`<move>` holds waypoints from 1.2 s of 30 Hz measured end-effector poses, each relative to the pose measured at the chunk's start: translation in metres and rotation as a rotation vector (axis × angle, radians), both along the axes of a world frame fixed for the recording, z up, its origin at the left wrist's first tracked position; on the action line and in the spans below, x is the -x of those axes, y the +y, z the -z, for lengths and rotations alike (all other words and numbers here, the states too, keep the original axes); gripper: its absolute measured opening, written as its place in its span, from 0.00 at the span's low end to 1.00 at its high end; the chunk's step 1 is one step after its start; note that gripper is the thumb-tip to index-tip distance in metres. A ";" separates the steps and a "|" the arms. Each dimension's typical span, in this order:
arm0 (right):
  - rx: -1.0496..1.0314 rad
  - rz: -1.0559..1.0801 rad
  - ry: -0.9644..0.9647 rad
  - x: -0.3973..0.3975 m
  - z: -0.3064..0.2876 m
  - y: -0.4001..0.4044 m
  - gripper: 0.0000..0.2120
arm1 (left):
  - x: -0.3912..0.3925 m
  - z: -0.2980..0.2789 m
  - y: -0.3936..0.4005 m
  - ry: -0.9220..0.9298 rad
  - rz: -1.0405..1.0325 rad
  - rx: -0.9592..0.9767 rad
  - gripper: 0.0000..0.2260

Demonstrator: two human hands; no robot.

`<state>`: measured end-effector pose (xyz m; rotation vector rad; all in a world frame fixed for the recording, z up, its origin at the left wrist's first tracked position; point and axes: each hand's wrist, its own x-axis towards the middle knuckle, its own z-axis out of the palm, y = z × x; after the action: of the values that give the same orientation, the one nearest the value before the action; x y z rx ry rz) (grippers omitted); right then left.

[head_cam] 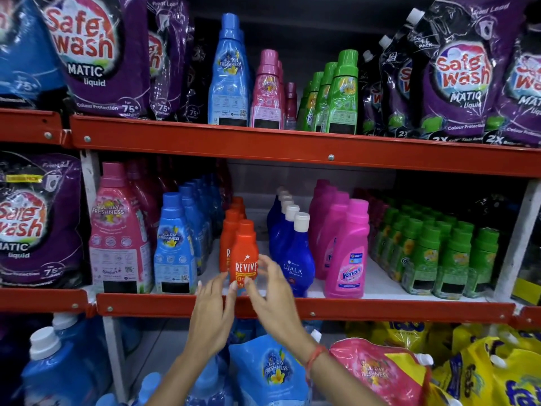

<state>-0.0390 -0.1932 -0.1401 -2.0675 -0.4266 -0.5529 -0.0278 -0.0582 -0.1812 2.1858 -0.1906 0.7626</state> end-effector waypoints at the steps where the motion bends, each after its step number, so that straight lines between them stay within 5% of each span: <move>1: -0.032 0.015 0.112 -0.002 -0.001 0.009 0.27 | 0.001 -0.004 -0.004 0.030 0.009 0.057 0.30; 6: -0.128 0.076 0.423 -0.014 -0.007 0.029 0.26 | -0.003 -0.014 -0.005 0.170 0.126 0.144 0.31; 14: -0.240 0.030 0.496 -0.019 -0.016 0.030 0.18 | -0.010 -0.017 0.010 0.253 0.178 0.350 0.37; 17: -0.271 0.018 0.504 -0.022 -0.016 0.033 0.18 | -0.007 -0.022 0.019 0.261 0.199 0.395 0.30; 21: -0.299 -0.038 0.532 -0.023 -0.016 0.034 0.17 | -0.007 -0.021 0.026 0.277 0.151 0.384 0.43; 26: -0.277 -0.089 0.567 -0.025 -0.014 0.035 0.18 | -0.005 -0.021 0.028 0.247 0.129 0.342 0.43; 36: -0.493 0.135 0.167 0.001 -0.006 -0.011 0.09 | 0.010 -0.032 -0.014 -0.147 0.039 0.275 0.27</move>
<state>-0.0399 -0.2038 -0.1338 -1.6548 -0.0418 -0.5013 -0.0378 -0.0726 -0.1488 1.8640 -0.1895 0.8738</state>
